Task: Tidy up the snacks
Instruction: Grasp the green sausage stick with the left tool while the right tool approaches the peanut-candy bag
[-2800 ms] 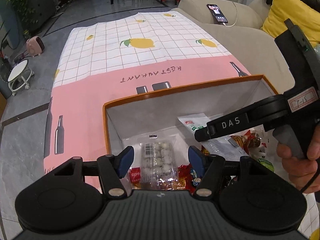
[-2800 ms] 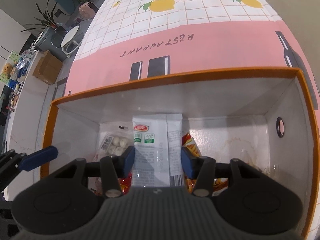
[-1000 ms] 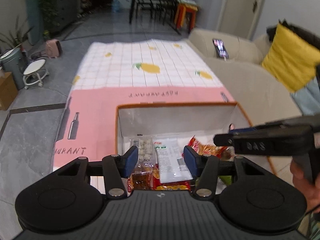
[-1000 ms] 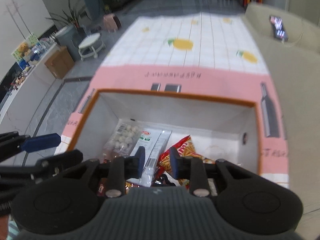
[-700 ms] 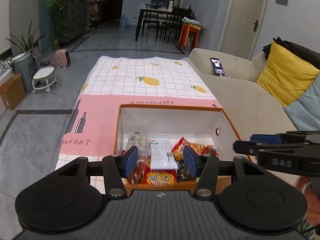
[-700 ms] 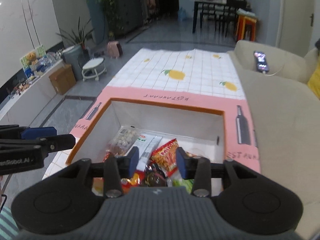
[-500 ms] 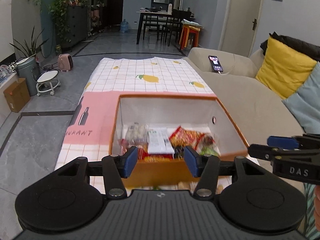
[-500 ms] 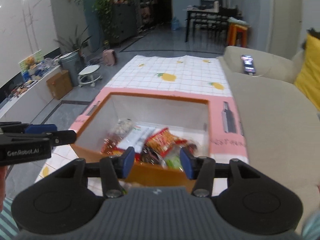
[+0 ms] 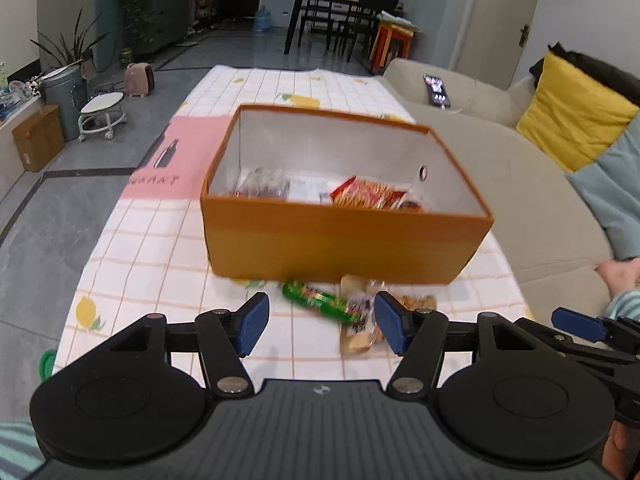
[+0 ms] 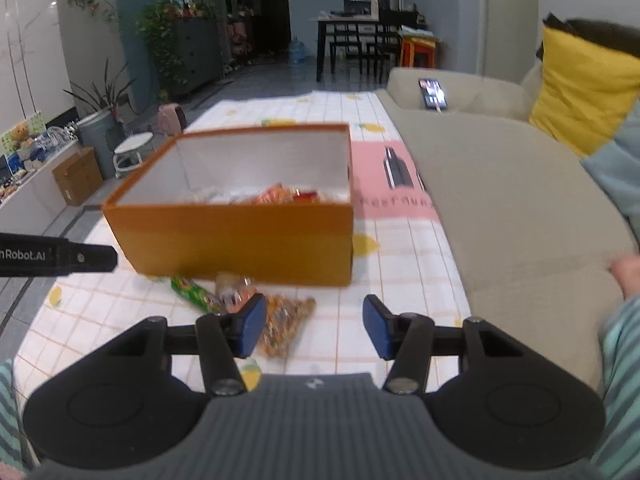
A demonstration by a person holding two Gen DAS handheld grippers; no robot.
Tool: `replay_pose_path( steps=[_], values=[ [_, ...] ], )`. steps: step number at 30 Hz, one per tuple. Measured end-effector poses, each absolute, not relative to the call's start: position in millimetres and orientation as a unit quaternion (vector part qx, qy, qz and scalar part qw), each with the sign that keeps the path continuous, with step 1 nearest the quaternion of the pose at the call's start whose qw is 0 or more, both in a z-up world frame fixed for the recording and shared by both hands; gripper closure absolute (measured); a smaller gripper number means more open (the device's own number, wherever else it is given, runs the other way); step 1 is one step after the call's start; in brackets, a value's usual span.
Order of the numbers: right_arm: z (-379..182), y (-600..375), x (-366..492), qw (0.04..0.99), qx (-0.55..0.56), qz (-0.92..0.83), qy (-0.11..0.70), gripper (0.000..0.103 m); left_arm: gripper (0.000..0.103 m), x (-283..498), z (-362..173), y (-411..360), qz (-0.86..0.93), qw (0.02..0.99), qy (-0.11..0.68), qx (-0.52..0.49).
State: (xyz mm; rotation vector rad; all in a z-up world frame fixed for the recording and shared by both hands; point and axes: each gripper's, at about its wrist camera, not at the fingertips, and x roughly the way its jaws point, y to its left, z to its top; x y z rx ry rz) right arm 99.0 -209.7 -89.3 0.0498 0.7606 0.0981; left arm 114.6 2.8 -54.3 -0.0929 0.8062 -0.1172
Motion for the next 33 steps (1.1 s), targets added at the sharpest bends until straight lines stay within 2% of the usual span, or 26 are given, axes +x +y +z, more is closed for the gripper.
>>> replay_pose_path(
  steps=[9,12,16,33],
  values=[
    [-116,-198,113,0.912,0.012,0.063,0.406,0.051,0.032,122,-84,4,-0.049,0.901,0.426,-0.063],
    [-122,-190,121,0.91,0.008,0.076,0.409,0.045,0.032,130,-91,7,-0.051,0.895,0.434,-0.084],
    [-131,-179,136,0.906,0.003,0.083,0.415,0.045,0.037,142,-102,7,-0.052,0.887,0.449,-0.099],
    [-164,-167,203,0.894,0.011,0.078,0.441,0.045,0.037,206,-140,5,-0.002,0.855,0.484,-0.184]
  ],
)
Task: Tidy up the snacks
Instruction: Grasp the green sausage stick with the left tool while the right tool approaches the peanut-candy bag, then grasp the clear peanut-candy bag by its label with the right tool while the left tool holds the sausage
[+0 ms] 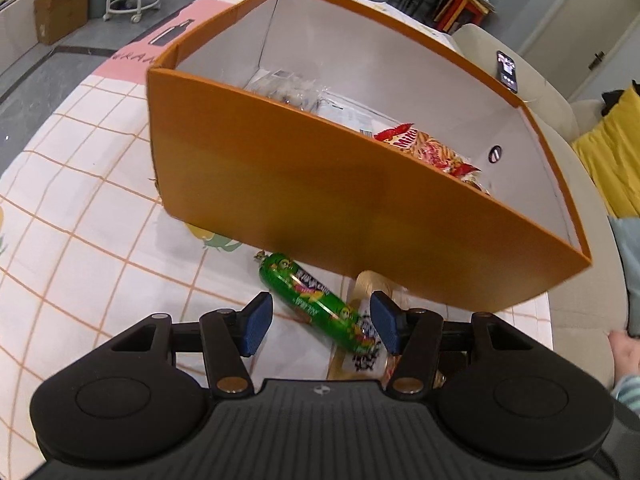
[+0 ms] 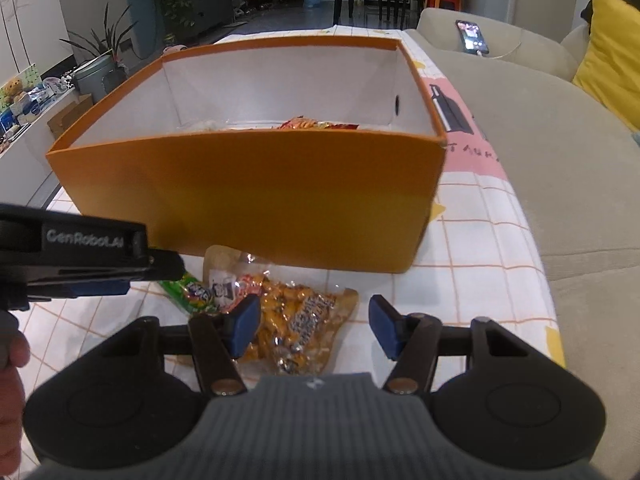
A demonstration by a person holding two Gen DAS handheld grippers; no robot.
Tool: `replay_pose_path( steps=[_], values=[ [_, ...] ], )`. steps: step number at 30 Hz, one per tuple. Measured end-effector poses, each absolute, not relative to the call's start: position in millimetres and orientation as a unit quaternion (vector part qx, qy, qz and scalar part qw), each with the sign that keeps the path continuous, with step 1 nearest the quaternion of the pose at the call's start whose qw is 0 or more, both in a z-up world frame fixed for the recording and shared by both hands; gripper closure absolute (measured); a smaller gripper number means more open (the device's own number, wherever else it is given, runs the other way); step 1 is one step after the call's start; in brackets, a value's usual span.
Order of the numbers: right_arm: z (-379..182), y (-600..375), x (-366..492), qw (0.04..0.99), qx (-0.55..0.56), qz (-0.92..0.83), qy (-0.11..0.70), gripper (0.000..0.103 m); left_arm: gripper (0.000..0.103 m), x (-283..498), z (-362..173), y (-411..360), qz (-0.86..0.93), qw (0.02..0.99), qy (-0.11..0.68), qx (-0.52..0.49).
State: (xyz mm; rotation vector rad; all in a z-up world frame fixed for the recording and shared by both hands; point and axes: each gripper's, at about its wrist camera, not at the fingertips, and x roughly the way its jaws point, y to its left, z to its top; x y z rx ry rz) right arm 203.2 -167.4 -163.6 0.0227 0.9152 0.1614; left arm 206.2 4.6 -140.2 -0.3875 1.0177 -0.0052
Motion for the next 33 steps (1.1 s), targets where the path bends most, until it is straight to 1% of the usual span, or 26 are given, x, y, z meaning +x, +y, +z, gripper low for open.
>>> replay_pose_path(
  steps=[4,7,8,10,13,16,19,20,21,23,25,26,29,33],
  values=[
    [-170,-165,208,0.89,0.009,0.081,0.449,0.045,0.037,214,-149,3,0.011,0.847,0.497,-0.187],
    [-172,-166,208,0.889,0.013,0.085,0.449,0.042,0.038,217,-152,1,0.018,0.847,0.5,-0.181],
    [-172,-166,207,0.89,0.012,0.085,0.449,0.042,0.04,217,-152,1,0.017,0.847,0.501,-0.175],
    [-171,-167,206,0.889,0.011,0.086,0.449,0.042,0.052,217,-152,2,0.015,0.848,0.504,-0.165],
    [-171,-170,201,0.886,0.017,0.084,0.455,0.042,0.062,211,-150,6,-0.001,0.845,0.511,-0.16],
    [-173,-173,195,0.881,0.037,0.086,0.463,0.042,0.07,203,-149,11,-0.015,0.84,0.518,-0.158],
    [-175,-173,191,0.87,0.054,0.091,0.482,0.043,0.071,193,-146,15,-0.024,0.836,0.528,-0.145],
    [-176,-173,188,0.866,0.06,0.094,0.488,0.045,0.072,189,-145,16,-0.029,0.835,0.531,-0.14],
    [-178,-172,186,0.863,0.064,0.098,0.491,0.05,0.072,185,-145,18,-0.033,0.834,0.534,-0.136],
    [-179,-167,182,0.858,0.065,0.105,0.498,0.053,0.072,178,-144,21,-0.037,0.83,0.54,-0.132],
    [-178,-161,178,0.855,0.061,0.116,0.502,0.06,0.072,169,-142,25,-0.038,0.828,0.546,-0.126],
    [-178,-158,176,0.854,0.059,0.123,0.503,0.062,0.072,164,-142,27,-0.038,0.827,0.547,-0.123],
    [-177,-151,170,0.848,0.053,0.154,0.505,0.063,0.072,153,-140,32,-0.038,0.826,0.55,-0.119],
    [-169,-147,166,0.859,0.017,0.168,0.484,0.062,0.072,143,-138,38,-0.034,0.825,0.551,-0.119]
  ],
)
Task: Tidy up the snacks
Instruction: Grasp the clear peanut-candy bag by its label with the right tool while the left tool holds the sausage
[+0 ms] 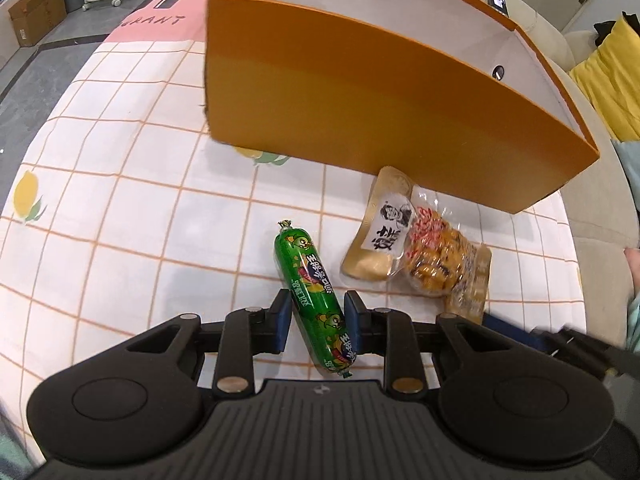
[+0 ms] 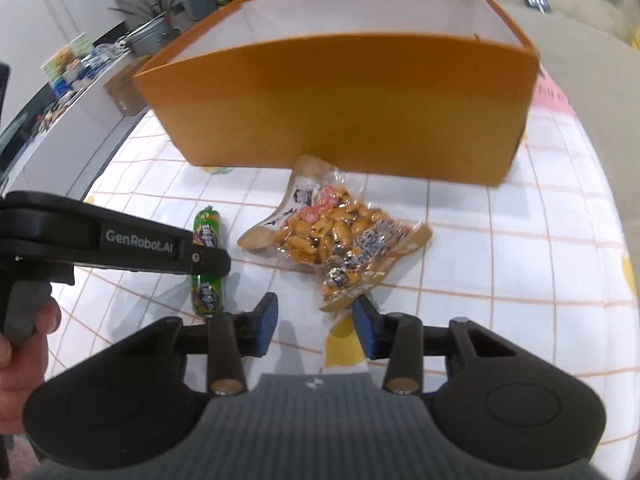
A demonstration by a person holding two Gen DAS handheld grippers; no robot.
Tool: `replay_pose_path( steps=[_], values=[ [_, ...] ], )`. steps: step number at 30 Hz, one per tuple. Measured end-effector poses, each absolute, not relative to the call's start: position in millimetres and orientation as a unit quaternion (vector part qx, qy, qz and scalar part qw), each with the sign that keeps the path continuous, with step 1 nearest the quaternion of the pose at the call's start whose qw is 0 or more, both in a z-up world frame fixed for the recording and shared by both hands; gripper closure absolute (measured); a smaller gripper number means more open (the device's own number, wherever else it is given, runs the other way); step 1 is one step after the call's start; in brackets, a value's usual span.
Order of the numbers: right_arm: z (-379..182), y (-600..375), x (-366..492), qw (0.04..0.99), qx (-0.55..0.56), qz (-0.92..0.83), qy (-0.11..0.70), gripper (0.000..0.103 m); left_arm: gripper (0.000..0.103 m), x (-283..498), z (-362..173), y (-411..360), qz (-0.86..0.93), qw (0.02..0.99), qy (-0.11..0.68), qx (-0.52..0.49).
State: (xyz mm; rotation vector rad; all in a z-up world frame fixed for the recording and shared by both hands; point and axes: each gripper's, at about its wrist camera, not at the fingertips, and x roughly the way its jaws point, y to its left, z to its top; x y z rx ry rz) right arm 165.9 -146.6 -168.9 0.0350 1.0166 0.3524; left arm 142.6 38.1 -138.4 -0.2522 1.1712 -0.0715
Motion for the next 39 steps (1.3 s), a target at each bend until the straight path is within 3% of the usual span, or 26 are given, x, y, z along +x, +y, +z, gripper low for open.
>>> replay_pose_path(
  steps=[2,4,14,32,36,39],
  values=[
    [-164,-148,165,0.869,-0.016,0.163,0.467,0.06,0.072,146,-137,38,-0.033,0.825,0.552,-0.118],
    [-161,-149,165,0.873,-0.046,0.168,0.455,0.047,0.072,147,-138,36,-0.033,0.825,0.552,-0.116],
    [-187,-116,161,0.853,-0.241,0.24,0.396,0.042,0.072,146,-139,36,-0.037,0.826,0.55,-0.114],
    [-199,-100,190,0.878,-0.179,0.238,0.374,0.035,0.073,149,-143,39,-0.035,0.833,0.541,-0.108],
    [-196,-101,187,0.877,-0.172,0.234,0.382,0.037,0.073,149,-144,42,-0.038,0.834,0.539,-0.114],
    [-194,-93,178,0.877,-0.207,0.215,0.376,0.046,0.073,149,-144,43,-0.041,0.835,0.537,-0.112]
  ],
)
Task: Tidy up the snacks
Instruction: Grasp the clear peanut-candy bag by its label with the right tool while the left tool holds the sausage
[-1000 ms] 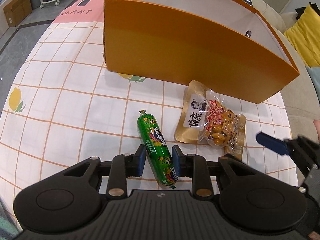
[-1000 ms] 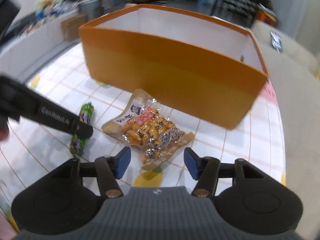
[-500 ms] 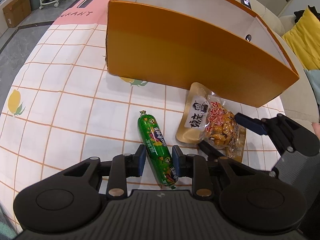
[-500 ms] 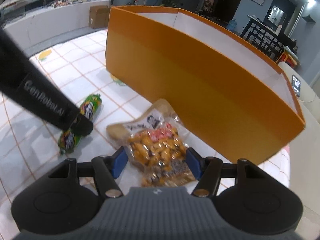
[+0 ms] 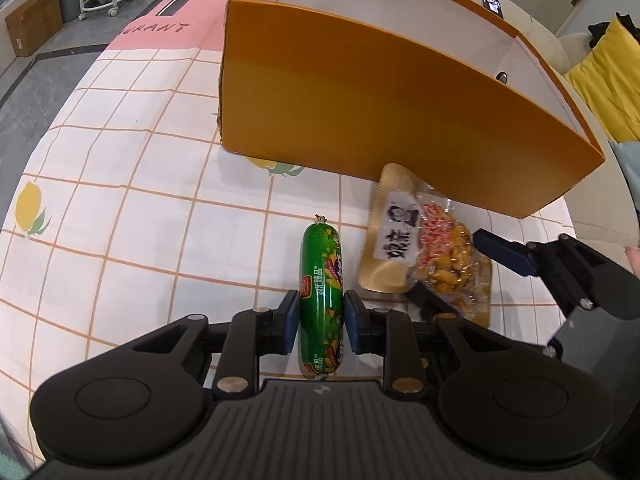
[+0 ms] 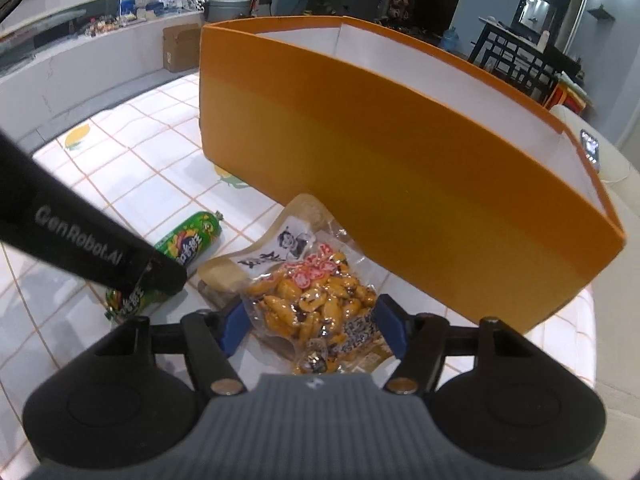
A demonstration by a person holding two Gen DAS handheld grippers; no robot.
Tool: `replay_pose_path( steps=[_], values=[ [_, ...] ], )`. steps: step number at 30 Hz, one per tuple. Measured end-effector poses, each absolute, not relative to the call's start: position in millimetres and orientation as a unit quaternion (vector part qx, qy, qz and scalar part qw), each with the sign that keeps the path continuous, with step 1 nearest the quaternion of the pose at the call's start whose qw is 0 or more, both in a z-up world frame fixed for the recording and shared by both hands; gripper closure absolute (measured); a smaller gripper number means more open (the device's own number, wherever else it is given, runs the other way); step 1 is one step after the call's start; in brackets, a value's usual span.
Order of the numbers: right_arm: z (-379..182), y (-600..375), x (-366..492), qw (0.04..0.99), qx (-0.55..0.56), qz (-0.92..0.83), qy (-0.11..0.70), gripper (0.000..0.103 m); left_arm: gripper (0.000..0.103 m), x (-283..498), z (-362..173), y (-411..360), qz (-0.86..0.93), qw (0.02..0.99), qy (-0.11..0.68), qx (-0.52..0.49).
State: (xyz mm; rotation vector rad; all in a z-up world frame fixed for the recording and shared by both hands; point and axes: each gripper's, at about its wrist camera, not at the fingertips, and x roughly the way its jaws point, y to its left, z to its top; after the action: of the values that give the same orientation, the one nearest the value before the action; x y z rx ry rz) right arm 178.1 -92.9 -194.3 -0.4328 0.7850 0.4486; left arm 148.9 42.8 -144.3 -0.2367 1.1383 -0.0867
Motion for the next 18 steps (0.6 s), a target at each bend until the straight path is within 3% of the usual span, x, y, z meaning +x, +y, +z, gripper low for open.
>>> replay_pose_path(
  steps=[4,10,18],
  values=[
    [-191,-80,160,0.873,-0.267,0.18,0.366,0.064,0.073,148,-143,41,-0.041,0.837,0.536,-0.104],
    [-170,-89,157,0.887,-0.226,0.154,0.372,0.071,0.073,149,-143,43,-0.043,0.835,0.537,-0.111],
    [-136,-152,186,0.869,0.061,0.146,0.468,0.071,0.073,149,-143,43,-0.044,0.834,0.538,-0.113]
  ],
)
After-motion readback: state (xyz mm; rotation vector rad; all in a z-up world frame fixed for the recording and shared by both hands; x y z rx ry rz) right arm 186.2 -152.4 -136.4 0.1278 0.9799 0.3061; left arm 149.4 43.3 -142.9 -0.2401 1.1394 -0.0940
